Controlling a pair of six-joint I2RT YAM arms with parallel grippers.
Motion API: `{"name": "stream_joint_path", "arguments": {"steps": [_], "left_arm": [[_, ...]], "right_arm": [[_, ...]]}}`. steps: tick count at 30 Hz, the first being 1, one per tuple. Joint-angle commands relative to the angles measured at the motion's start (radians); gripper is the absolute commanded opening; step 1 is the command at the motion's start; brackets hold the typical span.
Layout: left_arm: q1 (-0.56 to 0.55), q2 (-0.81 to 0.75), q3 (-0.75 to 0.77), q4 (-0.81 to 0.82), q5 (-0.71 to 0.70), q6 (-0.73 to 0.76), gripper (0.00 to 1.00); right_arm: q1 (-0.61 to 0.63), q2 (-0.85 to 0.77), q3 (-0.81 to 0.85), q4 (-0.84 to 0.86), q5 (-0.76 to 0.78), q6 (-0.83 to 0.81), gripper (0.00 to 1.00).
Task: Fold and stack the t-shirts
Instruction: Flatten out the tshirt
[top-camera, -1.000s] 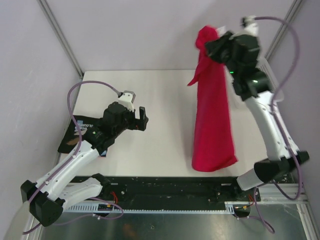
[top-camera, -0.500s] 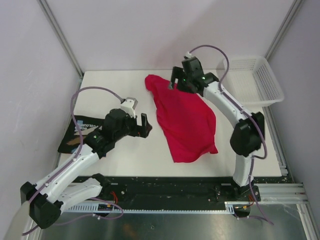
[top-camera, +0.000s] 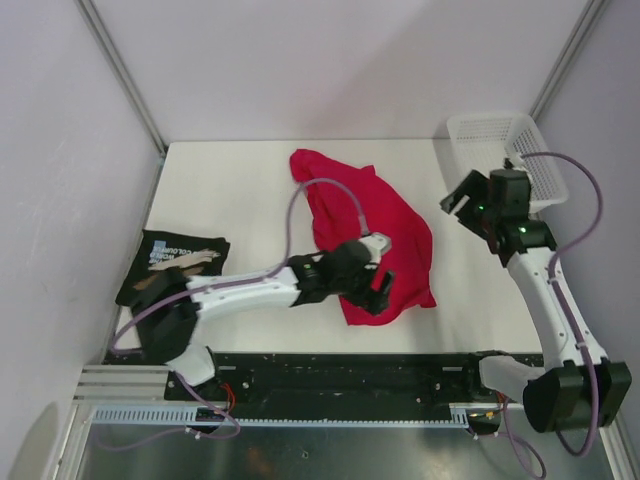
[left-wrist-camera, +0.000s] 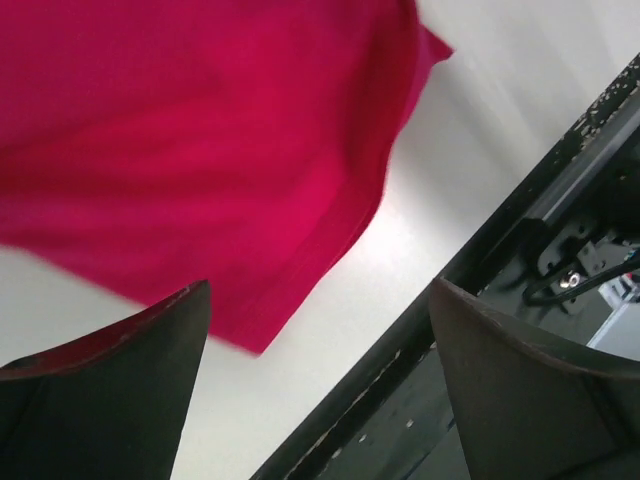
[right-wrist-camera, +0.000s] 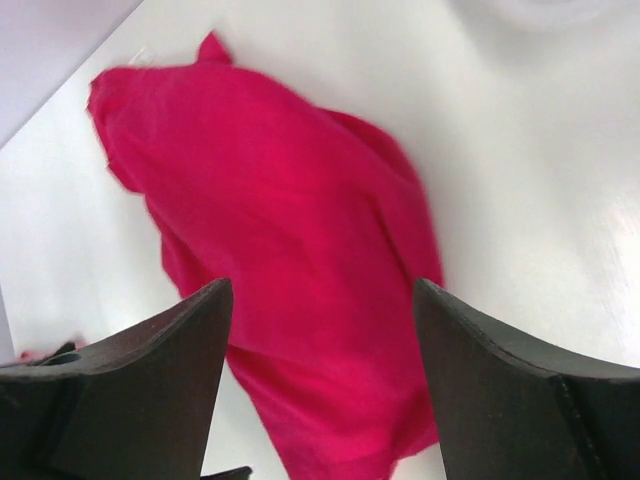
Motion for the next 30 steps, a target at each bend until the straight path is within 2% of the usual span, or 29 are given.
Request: {"name": "stream_joint_path", "arguments": {"steps": [1,7,13,15,17,20,21,22,27,30], "left_arm": [[-0.045,0.182,0.195,0.078,0.056,-0.022,0.92],[-0.075,0.411,0.403,0.078,0.085,-0.026,0.87],[-0.086,0.546,0.498,0.078,0.038,-0.053,0.82],[-0.086,0.565,0.508,0.079,0.014,-0.068,0.75],[-0.086,0.556,0.491,0.077,-0.038,-0.087,0.59],[-0.078,0.481,0.413,0.074,-0.135,-0.126,0.20],[-0.069,0.441,0.369,0.073,-0.171,-0.143,0.10],[-0.057,0.389,0.314,0.070,-0.210,-0.161,0.05],[0.083,0.033,-0.014,0.020,-0.406,-0.254,0.00],[0.249,-0.192,-0.178,-0.048,-0.453,-0.289,0.00]], "right_arm": [[-0.122,-0.101,-0.067,-0.037,-0.042,0.005,0.76],[-0.194,-0.188,-0.114,-0.082,-0.086,-0.016,0.76],[-0.219,-0.203,-0.121,-0.089,-0.127,-0.021,0.76],[-0.219,-0.198,-0.122,-0.085,-0.135,-0.019,0.76],[-0.220,-0.192,-0.123,-0.081,-0.138,-0.017,0.76],[-0.220,-0.177,-0.130,-0.071,-0.136,-0.021,0.76],[-0.219,-0.170,-0.134,-0.066,-0.135,-0.021,0.76],[-0.218,-0.165,-0.140,-0.061,-0.135,-0.023,0.76],[-0.187,-0.134,-0.173,-0.010,-0.124,-0.026,0.75],[-0.111,-0.082,-0.180,0.036,-0.097,-0.022,0.76]]}}
